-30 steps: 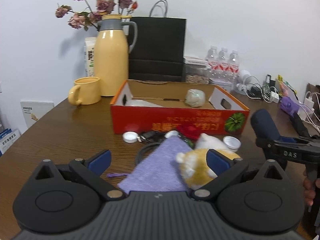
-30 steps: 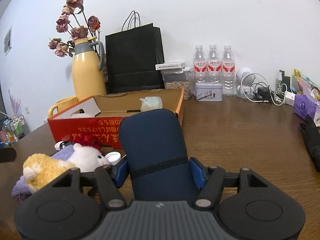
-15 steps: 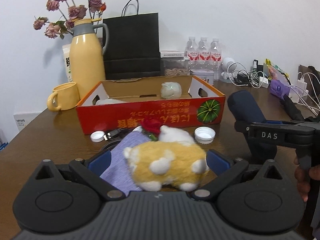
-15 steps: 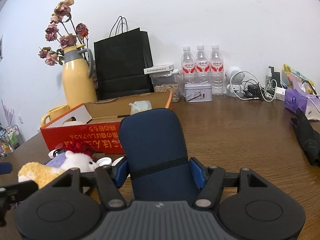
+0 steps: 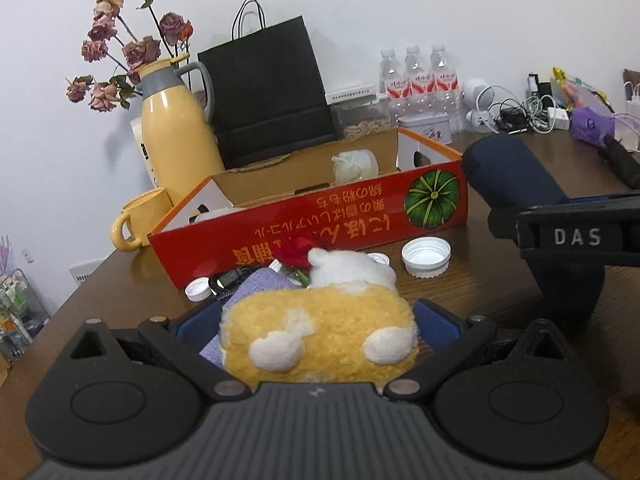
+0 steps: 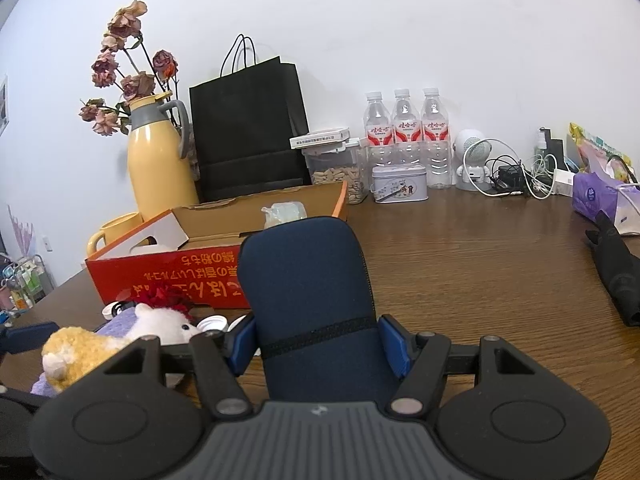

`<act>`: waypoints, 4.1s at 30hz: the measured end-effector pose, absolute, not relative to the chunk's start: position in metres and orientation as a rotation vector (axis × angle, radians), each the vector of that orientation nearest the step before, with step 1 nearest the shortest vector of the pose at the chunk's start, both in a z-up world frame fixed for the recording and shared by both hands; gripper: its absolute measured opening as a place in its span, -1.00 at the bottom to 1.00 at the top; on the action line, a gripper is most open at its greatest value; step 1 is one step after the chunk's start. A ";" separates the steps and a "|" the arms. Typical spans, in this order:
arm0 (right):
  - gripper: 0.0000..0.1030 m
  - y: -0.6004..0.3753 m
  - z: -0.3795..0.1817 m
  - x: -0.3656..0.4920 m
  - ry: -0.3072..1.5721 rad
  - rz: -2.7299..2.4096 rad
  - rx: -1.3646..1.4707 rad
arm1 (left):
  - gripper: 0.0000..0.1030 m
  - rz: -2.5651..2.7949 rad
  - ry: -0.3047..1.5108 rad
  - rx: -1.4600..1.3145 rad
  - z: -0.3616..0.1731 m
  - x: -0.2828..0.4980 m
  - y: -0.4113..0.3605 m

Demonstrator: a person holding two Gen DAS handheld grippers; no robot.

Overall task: Organize objects
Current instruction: 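Carry the navy pouch and yellow plush into the cardboard box and open both tools, then move both tools back over the table and close the right tool on the large white cap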

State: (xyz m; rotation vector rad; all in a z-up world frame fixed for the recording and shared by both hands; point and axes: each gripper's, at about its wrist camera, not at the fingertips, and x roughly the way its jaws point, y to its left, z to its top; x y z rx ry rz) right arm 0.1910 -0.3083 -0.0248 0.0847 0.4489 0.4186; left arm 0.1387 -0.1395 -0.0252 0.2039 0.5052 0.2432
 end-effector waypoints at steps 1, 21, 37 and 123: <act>0.22 -0.308 -0.025 0.191 0.449 0.420 0.085 | 1.00 0.255 0.511 0.204 -0.026 0.140 -0.140; 0.22 -0.309 -0.025 0.189 0.439 0.417 0.091 | 0.85 0.208 0.478 0.067 -0.023 0.135 -0.119; 0.20 -0.279 0.021 0.198 0.374 0.519 0.118 | 0.85 0.143 0.283 -0.050 0.036 0.127 -0.072; 1.00 -0.257 -0.021 0.223 0.603 0.440 -0.173 | 1.00 0.202 0.449 -0.038 0.034 0.164 0.037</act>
